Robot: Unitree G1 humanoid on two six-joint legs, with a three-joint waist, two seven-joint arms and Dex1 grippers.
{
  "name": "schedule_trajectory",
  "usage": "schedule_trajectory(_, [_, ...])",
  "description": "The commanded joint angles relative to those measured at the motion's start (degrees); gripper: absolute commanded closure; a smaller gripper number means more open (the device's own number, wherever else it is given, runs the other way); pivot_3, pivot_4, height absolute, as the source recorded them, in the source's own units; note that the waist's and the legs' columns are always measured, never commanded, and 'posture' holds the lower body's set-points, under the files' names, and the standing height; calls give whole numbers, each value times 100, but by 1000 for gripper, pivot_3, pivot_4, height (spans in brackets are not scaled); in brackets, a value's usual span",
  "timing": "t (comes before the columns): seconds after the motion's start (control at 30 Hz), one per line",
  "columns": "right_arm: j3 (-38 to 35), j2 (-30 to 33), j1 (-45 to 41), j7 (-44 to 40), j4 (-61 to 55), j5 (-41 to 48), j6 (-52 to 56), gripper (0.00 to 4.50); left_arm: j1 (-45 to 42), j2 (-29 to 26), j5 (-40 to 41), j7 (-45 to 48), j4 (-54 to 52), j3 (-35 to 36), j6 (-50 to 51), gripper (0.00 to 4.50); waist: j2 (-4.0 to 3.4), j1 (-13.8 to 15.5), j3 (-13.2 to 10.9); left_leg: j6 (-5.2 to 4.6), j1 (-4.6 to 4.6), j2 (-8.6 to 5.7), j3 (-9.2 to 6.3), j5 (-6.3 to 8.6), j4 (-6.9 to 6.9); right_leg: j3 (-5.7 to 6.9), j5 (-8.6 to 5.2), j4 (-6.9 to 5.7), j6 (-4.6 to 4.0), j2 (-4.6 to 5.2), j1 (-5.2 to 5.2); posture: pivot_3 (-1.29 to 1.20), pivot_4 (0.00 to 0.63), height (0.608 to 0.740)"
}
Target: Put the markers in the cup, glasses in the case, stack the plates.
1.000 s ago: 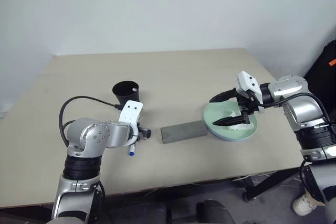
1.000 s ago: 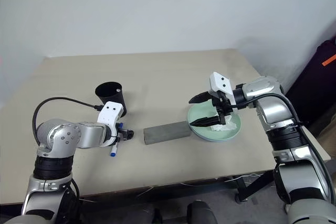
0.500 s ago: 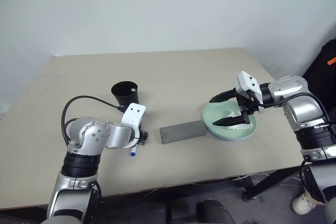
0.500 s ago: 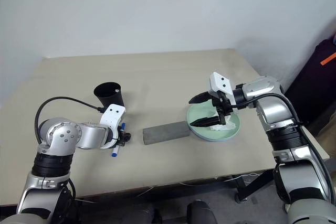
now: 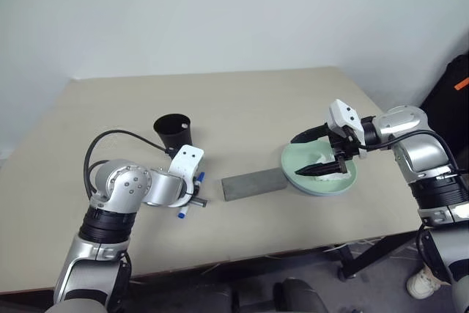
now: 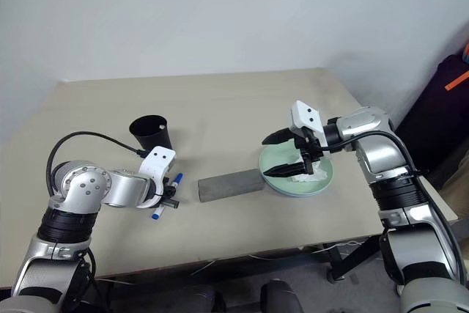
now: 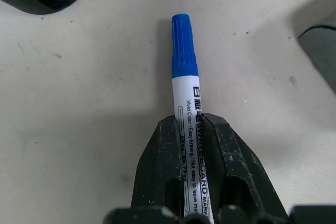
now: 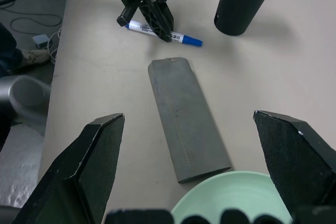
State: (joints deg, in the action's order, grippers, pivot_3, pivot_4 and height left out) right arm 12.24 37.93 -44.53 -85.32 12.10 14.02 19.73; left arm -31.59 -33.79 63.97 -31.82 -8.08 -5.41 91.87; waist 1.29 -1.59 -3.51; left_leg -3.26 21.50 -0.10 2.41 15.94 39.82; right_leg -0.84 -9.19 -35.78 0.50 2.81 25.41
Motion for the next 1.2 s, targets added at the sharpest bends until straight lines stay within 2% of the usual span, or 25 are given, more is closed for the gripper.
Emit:
schedule_trajectory(0.03, [-110, 20, -206, 15, -35, 57, -68, 216, -211, -194, -118, 203, -117, -15, 63, 4166, 0, -1, 0, 0, 0, -1, 0, 0, 0, 0, 0, 0, 0, 0, 0, 0, 0, 738])
schedule_trajectory(0.17, [-99, 12, -221, 8, -15, 54, -77, 216, -561, -451, -372, 1213, -600, 92, -104, 4166, 2, 5, -2, 2, 7, -4, -2, -2, 0, 4, 0, 2, -1, -1, 4, 0, 0, 738])
schedule_trajectory(0.23, [-94, 0, -233, 8, 5, 47, -91, 216, -662, -791, -363, 2126, -987, -21, -380, 4166, 2, 10, -2, 2, 8, -10, -3, -2, 0, 5, -2, 6, -2, 0, 3, 0, 0, 738])
schedule_trajectory(0.4, [-89, -32, -249, 17, 25, 41, -106, 216, -543, -1306, -789, 4430, -1585, 33, -2007, 4166, -1, 2, -2, 3, 9, -13, 4, -2, -13, 4, -10, 15, -12, 6, 7, 0, 0, 738])
schedule_trajectory(0.5, [-94, -39, -240, 33, 14, 44, -102, 216, -470, -1332, -1474, 5092, -1513, 137, -3130, 4166, -1, 1, -3, 4, 8, -10, 4, -3, -15, 5, -10, 14, -13, 3, 7, 0, 0, 738])
schedule_trajectory(0.57, [-103, -36, -233, 41, 17, 44, -106, 216, -461, -1120, -2142, 5162, -1177, 243, -4105, 4166, -1, 2, -3, 6, 7, -10, 3, -6, -15, 4, -10, 13, -14, 2, 6, 0, 0, 738])
schedule_trajectory(0.7, [-116, -32, -225, 52, 3, 56, -96, 216, -563, -719, -2755, 4986, -514, 452, -4718, 4166, -1, 4, -2, -8, 4, -9, 6, -18, -15, 2, -10, 13, -14, 2, 2, 0, 0, 738])
schedule_trajectory(0.93, [-136, -106, -250, 113, -36, 90, -72, 216, -608, 484, -4442, 4438, 841, 551, -7364, 4166, 1, 48, 0, -40, 10, 7, 7, -34, -14, -4, 2, 14, 3, 16, 2, 0, 0, 738])
schedule_trajectory(1.2, [-270, -33, -261, 130, -63, 199, 67, 216, -689, 891, -5204, 4422, 2091, 692, -8556, 4166, 1, 47, 0, -45, 13, 13, 7, -32, -14, -1, 8, 14, 12, 18, 3, 0, 0, 738])
